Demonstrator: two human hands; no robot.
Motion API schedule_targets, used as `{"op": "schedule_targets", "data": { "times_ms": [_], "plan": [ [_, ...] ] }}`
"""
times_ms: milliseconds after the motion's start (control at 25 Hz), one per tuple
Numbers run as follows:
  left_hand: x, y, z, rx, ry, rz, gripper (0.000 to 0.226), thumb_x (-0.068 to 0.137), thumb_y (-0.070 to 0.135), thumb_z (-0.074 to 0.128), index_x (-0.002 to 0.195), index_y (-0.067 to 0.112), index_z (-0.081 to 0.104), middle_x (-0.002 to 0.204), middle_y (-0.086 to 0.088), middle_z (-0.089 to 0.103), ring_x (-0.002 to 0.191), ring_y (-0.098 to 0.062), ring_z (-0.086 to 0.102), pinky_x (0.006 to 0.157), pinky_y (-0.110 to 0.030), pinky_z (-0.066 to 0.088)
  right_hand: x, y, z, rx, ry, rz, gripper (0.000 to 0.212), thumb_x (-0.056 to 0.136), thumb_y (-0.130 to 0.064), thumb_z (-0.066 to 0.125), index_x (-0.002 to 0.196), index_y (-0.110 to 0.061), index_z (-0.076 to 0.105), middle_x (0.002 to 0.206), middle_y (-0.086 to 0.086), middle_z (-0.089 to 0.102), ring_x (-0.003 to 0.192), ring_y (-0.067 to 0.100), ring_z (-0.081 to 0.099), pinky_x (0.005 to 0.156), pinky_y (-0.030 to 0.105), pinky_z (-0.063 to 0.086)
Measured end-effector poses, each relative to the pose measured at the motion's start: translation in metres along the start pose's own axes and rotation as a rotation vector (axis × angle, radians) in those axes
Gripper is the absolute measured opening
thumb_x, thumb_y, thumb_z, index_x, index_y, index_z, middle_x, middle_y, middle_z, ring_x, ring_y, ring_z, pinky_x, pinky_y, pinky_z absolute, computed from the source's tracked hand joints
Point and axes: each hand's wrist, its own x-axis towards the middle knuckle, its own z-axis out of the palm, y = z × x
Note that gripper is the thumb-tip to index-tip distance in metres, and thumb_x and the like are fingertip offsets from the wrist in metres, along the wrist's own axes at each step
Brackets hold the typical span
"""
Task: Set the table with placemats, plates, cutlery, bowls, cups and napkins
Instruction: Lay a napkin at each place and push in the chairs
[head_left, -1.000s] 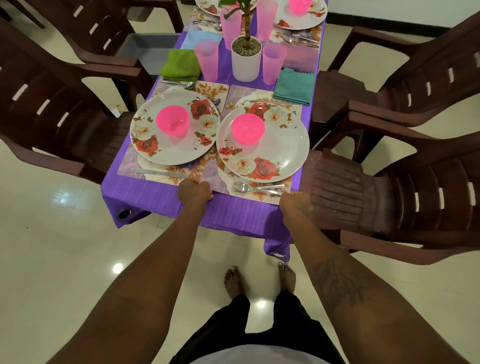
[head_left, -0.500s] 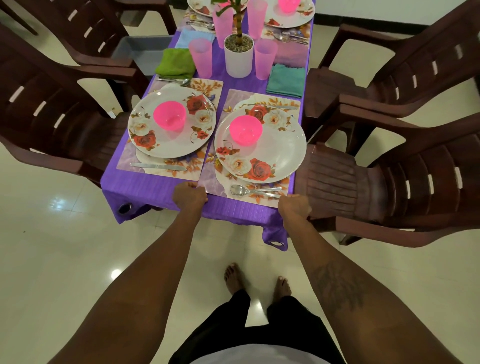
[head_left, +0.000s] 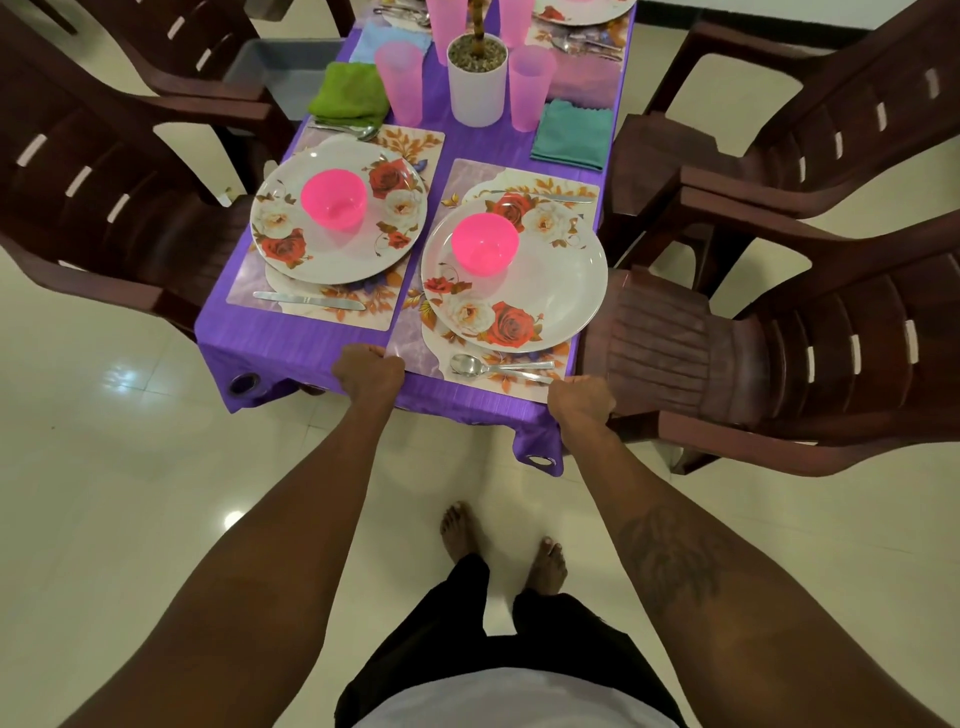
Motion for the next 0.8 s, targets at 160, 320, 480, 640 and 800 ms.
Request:
{"op": "schedule_targets", "data": {
  "times_ms": [160,320,480,640,800],
  "plan": [
    [-0.009,0.001,-0.006,0.074,-0.003,0.024,0.012,0.081,0.014,0.075,0.083,0.002,0.076,0.08,-0.012,0.074,0.077,-0.024,0.071,0.074,-0.034,0.058,0.0,0.005,-0.001,-0.002,-0.003,0.014,0.043,0.093,-0.032,0.075,0.127,-0.009,0.064,0.119,0.009,0.069,0.104,0.023,0.068,0.069,0.029,0.045],
    [-0.013,0.0,-0.013,0.106,0.001,0.007,0.016,0.083,0.016,0.075,0.088,0.001,0.076,0.086,-0.011,0.074,0.083,-0.023,0.07,0.071,-0.029,0.049,-0.003,0.012,0.001,-0.001,0.02,-0.007,0.043,0.09,-0.033,0.078,0.124,-0.009,0.066,0.116,0.009,0.071,0.103,0.023,0.069,0.072,0.03,0.051],
    [-0.017,-0.001,-0.015,0.119,0.01,0.019,0.019,0.086,0.017,0.075,0.096,0.001,0.076,0.094,-0.012,0.074,0.092,-0.025,0.071,0.072,-0.027,0.045,-0.003,0.017,0.004,-0.007,0.042,-0.037,0.041,0.089,-0.031,0.08,0.121,-0.008,0.069,0.115,0.009,0.072,0.105,0.026,0.07,0.082,0.034,0.058],
    [-0.021,-0.001,-0.015,0.17,0.028,0.047,0.018,0.091,0.015,0.071,0.101,0.001,0.075,0.101,-0.012,0.072,0.098,-0.025,0.069,0.075,-0.026,0.042,-0.002,0.018,0.003,-0.028,0.032,-0.036,0.043,0.088,-0.032,0.08,0.121,-0.008,0.068,0.114,0.009,0.072,0.103,0.024,0.07,0.078,0.033,0.057],
    [-0.023,-0.001,-0.014,0.287,0.029,0.079,0.02,0.096,0.019,0.066,0.105,0.002,0.074,0.105,-0.013,0.069,0.1,-0.026,0.065,0.077,-0.028,0.04,-0.001,0.017,0.001,-0.047,0.026,-0.011,0.047,0.087,-0.035,0.081,0.123,-0.007,0.068,0.114,0.009,0.071,0.104,0.024,0.07,0.076,0.032,0.056]
  ]
}}
